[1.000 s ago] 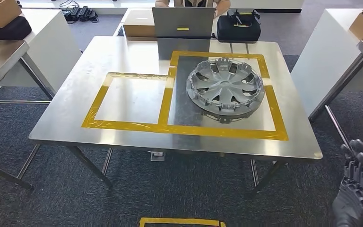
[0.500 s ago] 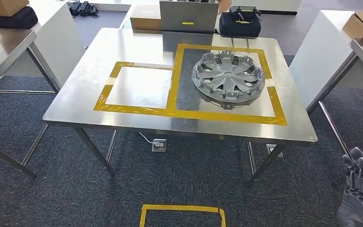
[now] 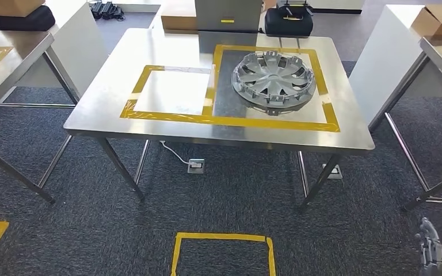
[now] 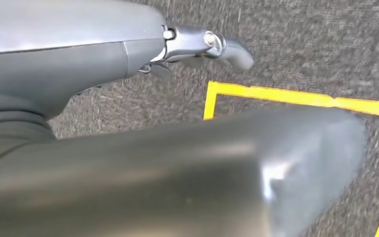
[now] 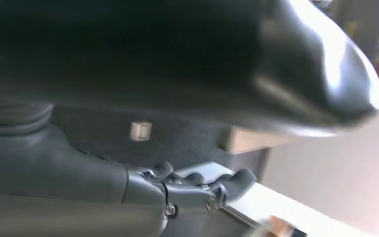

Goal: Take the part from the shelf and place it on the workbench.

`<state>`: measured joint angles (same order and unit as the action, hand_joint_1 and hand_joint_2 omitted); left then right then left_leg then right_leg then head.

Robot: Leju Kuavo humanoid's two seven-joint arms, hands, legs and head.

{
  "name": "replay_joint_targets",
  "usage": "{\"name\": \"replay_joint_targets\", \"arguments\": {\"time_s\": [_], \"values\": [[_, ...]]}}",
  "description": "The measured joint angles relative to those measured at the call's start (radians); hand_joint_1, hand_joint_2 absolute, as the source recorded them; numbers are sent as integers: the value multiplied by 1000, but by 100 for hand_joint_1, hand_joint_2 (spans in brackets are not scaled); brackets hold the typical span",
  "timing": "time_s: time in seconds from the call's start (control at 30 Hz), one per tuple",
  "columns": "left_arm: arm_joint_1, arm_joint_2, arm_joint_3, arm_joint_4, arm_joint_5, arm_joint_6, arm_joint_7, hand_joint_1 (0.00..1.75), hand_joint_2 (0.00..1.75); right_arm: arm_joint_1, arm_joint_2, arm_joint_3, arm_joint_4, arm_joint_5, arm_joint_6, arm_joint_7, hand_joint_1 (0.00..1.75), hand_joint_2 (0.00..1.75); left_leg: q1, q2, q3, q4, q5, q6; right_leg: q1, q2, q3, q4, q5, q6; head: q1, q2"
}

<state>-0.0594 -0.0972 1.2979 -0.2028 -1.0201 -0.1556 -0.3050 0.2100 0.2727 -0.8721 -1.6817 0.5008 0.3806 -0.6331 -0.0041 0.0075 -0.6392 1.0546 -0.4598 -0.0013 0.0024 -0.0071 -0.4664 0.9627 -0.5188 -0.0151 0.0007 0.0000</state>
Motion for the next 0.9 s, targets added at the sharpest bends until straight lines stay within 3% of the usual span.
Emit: {"name": "replay_joint_targets", "arguments": {"time_s": [0.07,0.1,0.13,0.17,0.23,0.27,0.33,0.37,0.43,0.47,0.5,0.57,0.6,0.63,0.67,0.7,0.77,0.83,0.9], "values": [[1,2,0,0,0,0,1,0,0,-20,3,-37,72,39,-3,1,0,0,5,-3,-24,110,-109,-11,-3,-1,-30,1,24,-3,-4,0],[1,3,0,0,0,0,1,0,0,-28,4,-52,109,59,-8,0,0,0,7,-3,-30,168,-143,-15,-4,-2,-46,2,35,-2,-6,0],[2,4,0,0,1,0,0,0,0,-41,2,-67,155,83,-17,-1,0,0,10,-3,-28,208,-149,-20,-5,-2,-63,5,47,1,-7,0],[3,5,1,0,1,0,0,0,0,-58,-2,-85,210,109,-29,-4,0,0,12,-3,-13,222,-130,-23,-7,-3,-81,9,58,4,-8,0],[2,6,1,1,1,-1,0,0,0,-94,-19,-124,341,171,-66,-9,0,0,19,-4,61,154,-71,-30,-13,-3,-115,24,76,15,-9,0],[1,5,1,1,1,-1,0,0,0,-108,-31,-140,405,201,-88,-11,0,0,20,-5,113,85,-66,-33,-14,-4,-130,33,82,22,-11,0],[-2,3,1,1,2,0,2,0,0,-137,-62,-165,537,256,-138,-11,0,0,19,-7,181,-25,-92,-22,-13,-6,-147,46,96,36,-13,0],[-4,2,2,1,2,0,6,0,0,-152,-82,-177,615,281,-167,-6,0,0,15,-8,188,-48,-102,-11,-12,-6,-151,46,104,42,-13,0],[-7,-1,2,2,1,0,13,0,0,-176,-125,-200,780,329,-224,20,0,0,14,-5,171,-51,-93,13,-13,-4,-156,45,116,55,-12,0],[-8,-2,2,2,1,0,16,0,0,-183,-144,-210,861,349,-246,39,0,0,15,-4,162,-50,-84,24,-15,-4,-161,55,101,60,-10,0],[-8,-3,3,2,1,0,17,0,0,-188,-160,-216,933,366,-262,59,0,0,16,-2,151,-50,-74,32,-16,-2,-172,83,69,65,-7,0],[-9,-3,5,2,1,0,18,0,0,-197,-182,-224,1058,389,-278,100,0,0,13,0,126,-49,-53,41,-17,-1,-206,197,-32,70,0,0],[-8,-3,7,2,1,0,18,0,0,-201,-189,-226,1109,397,-282,120,0,0,10,1,112,-48,-43,43,-16,0,-221,263,-71,71,2,0],[-8,-3,9,2,1,0,18,0,0,-206,-194,-227,1156,404,-284,141,0,0,7,2,98,-47,-33,44,-16,0,-226,311,-88,69,3,0],[-8,-3,11,2,1,0,19,0,0,-211,-197,-228,1197,410,-284,163,0,0,4,3,85,-45,-24,45,-15,0,-215,329,-83,66,3,0],[-8,-3,12,2,1,0,21,0,0,-215,-200,-229,1233,415,-282,186,0,0,1,3,73,-43,-15,45,-13,0,-186,307,-61,60,4,0],[-9,-5,14,2,0,-1,28,0,0,-226,-205,-229,1289,420,-271,236,0,0,-3,4,52,-40,2,42,-4,1,-86,173,-21,39,5,0],[-11,-6,16,3,-2,-4,32,0,0,-237,-208,-230,1330,422,-260,281,0,0,-3,5,41,-40,18,34,6,2,-7,47,-19,23,4,0],[-12,-7,16,3,-8,-8,33,0,0,-243,-209,-235,1360,423,-245,320,0,0,0,7,36,-44,35,22,13,2,6,11,-19,16,5,0]]}}
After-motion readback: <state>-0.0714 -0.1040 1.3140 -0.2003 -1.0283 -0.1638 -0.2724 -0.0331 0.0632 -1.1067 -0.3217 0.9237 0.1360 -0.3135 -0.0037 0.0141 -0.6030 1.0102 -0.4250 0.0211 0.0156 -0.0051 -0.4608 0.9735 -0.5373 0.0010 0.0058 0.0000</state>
